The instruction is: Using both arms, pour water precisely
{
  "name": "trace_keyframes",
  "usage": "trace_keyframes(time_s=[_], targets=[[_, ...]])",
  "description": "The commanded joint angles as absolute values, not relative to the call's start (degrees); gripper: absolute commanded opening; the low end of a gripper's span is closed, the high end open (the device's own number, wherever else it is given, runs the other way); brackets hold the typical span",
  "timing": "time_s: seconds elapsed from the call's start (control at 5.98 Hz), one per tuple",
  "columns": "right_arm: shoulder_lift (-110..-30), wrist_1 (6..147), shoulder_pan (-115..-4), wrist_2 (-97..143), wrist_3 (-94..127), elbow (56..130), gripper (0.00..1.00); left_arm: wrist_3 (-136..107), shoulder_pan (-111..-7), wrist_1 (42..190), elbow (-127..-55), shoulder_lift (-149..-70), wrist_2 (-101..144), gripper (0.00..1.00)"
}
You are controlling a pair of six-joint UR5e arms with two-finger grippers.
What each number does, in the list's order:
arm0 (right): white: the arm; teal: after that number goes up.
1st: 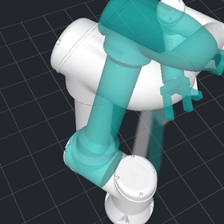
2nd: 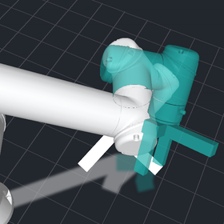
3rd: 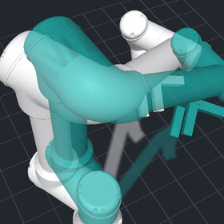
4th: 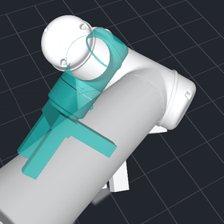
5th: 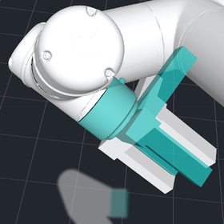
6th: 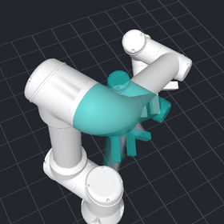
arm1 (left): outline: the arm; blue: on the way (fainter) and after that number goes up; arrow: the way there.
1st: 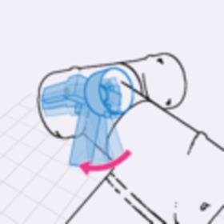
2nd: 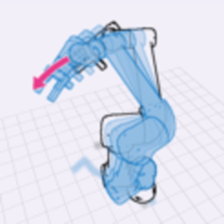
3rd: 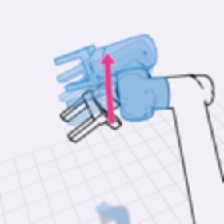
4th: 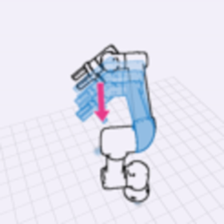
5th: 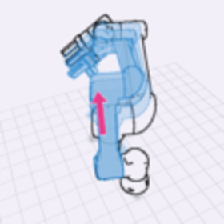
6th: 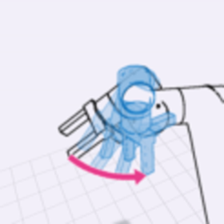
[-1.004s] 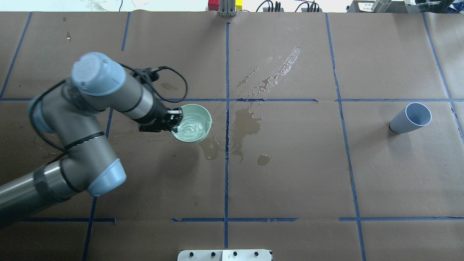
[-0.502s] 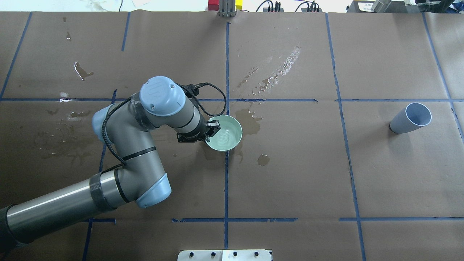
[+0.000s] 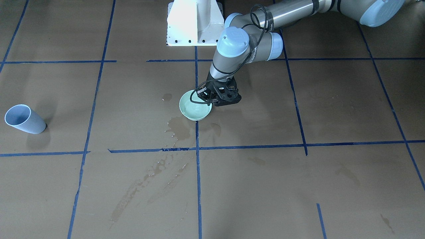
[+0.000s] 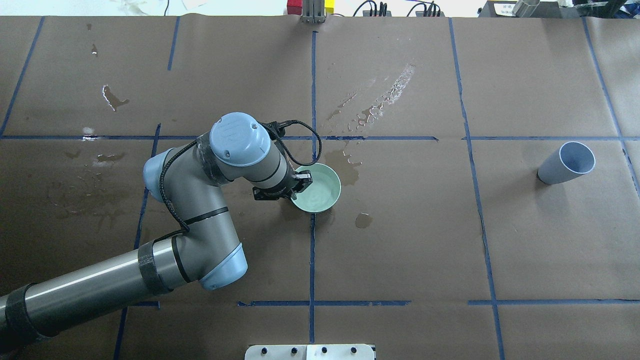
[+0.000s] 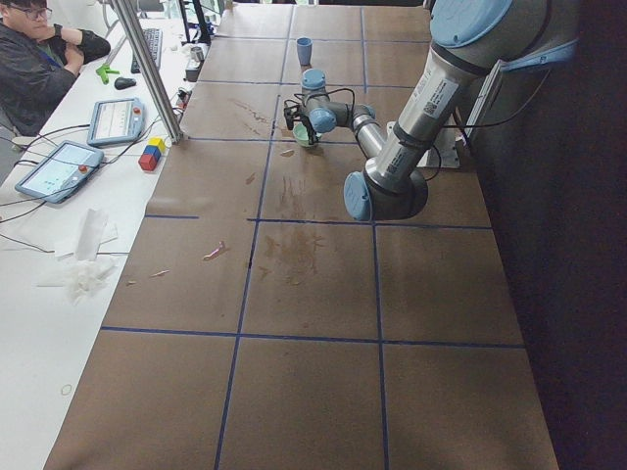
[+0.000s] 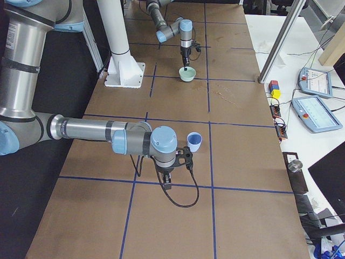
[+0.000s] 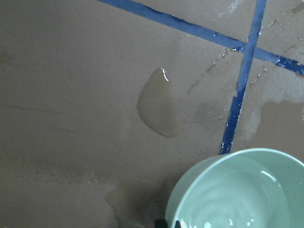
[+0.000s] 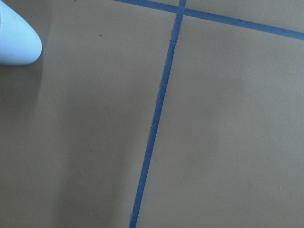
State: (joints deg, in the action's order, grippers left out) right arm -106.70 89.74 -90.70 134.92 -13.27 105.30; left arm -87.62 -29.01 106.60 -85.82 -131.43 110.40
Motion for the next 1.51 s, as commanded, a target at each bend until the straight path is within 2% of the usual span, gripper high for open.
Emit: trace_keyframes(time_s=[0.0, 0.17, 0.33, 0.5, 0.84, 1.0, 1.34], targets=[[-106.7, 89.65, -90.7, 134.91, -13.18, 105.29, 1.0, -87.45, -28.74, 106.61, -85.34, -131.4, 110.39, 0.11], [-106.7, 89.65, -90.7, 134.91, -13.18, 105.29, 1.0, -87.36, -28.74, 106.61, -85.25, -131.4, 110.39, 0.29], [-106.7, 89.65, -90.7, 134.91, -13.18, 105.29, 1.0, -87.28, -28.83, 106.52, -85.25, -131.31, 110.39, 0.67], [-106.61, 89.65, -90.7, 135.0, -13.01, 107.56, 1.0, -86.23, -29.09, 106.44, -85.43, -131.31, 110.3, 1.0], [-105.92, 89.56, -90.53, 137.78, -12.66, 109.51, 1.0, -83.24, -32.41, 105.56, -87.53, -130.35, 112.4, 1.0], [-104.95, 88.86, -90.44, 140.34, -12.4, 109.6, 1.0, -79.06, -34.69, 105.03, -92.41, -125.47, 115.81, 1.0], [-100.9, 87.1, -89.3, 140.8, -9.96, 109.95, 1.0, -72.9, -37.61, 97.6, -99.9, -121.21, 117.6, 1.0]])
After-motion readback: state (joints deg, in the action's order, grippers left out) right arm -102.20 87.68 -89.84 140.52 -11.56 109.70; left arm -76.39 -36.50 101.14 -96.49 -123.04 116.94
